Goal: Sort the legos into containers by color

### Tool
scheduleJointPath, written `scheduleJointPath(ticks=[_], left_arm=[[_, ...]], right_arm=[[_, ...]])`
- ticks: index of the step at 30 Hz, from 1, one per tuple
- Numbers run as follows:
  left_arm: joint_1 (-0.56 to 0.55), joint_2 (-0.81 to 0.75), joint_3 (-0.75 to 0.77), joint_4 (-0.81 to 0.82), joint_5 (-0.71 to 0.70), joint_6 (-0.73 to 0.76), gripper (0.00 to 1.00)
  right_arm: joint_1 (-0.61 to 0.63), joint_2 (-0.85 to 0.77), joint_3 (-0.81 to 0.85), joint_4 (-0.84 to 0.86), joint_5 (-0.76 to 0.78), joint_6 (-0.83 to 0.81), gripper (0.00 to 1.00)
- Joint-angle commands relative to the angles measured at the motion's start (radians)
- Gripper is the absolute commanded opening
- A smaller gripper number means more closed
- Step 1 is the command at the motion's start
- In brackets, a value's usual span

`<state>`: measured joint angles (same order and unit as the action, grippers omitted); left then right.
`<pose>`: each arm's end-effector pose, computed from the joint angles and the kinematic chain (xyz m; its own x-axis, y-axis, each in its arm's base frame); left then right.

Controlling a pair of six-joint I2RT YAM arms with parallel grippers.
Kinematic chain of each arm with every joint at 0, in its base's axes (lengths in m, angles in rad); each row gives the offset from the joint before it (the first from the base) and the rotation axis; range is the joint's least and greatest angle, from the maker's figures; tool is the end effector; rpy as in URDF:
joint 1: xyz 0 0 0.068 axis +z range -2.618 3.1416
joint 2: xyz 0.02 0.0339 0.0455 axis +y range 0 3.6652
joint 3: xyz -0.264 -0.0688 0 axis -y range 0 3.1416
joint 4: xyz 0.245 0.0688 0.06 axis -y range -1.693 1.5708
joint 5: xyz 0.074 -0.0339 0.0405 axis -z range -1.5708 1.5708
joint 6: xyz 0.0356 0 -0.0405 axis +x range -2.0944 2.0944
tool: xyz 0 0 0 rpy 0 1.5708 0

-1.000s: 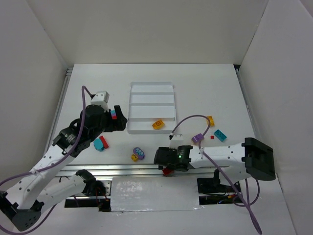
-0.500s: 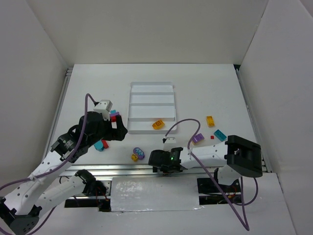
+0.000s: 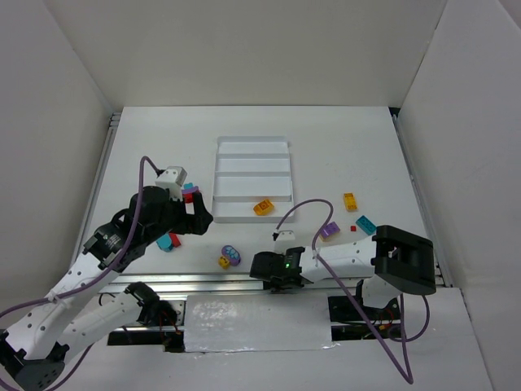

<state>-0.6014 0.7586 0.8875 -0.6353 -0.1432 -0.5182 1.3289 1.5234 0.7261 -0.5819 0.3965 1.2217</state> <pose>0.1341 -0.0859 0.3331 -0.5738 -0.2008 -0.7940 0.1990 0.9062 -0.3730 0.0713 0.2316 0.1389 -0.9054 -0.0513 -0.4214 -0.0793 0.9956 0.0493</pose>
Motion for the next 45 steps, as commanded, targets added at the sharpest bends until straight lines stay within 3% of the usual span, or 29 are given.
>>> scheduleJointPath(ticks=[1, 4, 8, 9, 15, 19, 23, 27, 34, 38, 45], left_arm=[[-0.005, 0.001, 0.002, 0.034, 0.016, 0.029, 1.0], [-0.005, 0.004, 0.005, 0.034, 0.019, 0.029, 1.0], [-0.006, 0.001, 0.005, 0.034, 0.014, 0.029, 0.99], [-0.005, 0.001, 0.005, 0.033, 0.011, 0.027, 0.99], [-0.005, -0.016, 0.011, 0.011, -0.079, -0.002, 1.0], [-0.006, -0.03, 0.03, -0.043, -0.237, -0.071, 1.0], [-0.005, -0.039, 0.041, -0.093, -0.335, -0.109, 1.0], [-0.005, -0.044, 0.034, -0.089, -0.329, -0.106, 0.99], [0.005, -0.031, 0.044, -0.096, -0.343, -0.108, 1.0], [0.011, -0.036, 0.039, -0.093, -0.34, -0.108, 1.0], [0.046, -0.019, 0.042, -0.086, -0.315, -0.094, 1.0]], right_arm=[[0.001, -0.016, -0.001, 0.011, 0.059, -0.007, 0.71], [-0.005, 0.004, 0.01, 0.002, 0.076, -0.024, 0.7], [-0.004, 0.004, 0.016, 0.034, 0.059, -0.069, 0.48], [0.001, -0.003, 0.028, 0.039, 0.053, -0.083, 0.36], [0.059, -0.135, 0.174, -0.116, 0.103, -0.106, 0.22], [0.0, -0.239, 0.216, -0.095, 0.153, -0.213, 0.22], [-0.201, -0.18, 0.327, -0.004, 0.107, -0.424, 0.22], [-0.382, 0.013, 0.539, 0.01, 0.053, -0.612, 0.23], [-0.569, 0.391, 0.988, -0.104, 0.002, -0.699, 0.26], [-0.596, 0.48, 1.047, -0.11, -0.024, -0.726, 0.32], [-0.64, 0.575, 1.056, -0.088, -0.071, -0.742, 0.5]])
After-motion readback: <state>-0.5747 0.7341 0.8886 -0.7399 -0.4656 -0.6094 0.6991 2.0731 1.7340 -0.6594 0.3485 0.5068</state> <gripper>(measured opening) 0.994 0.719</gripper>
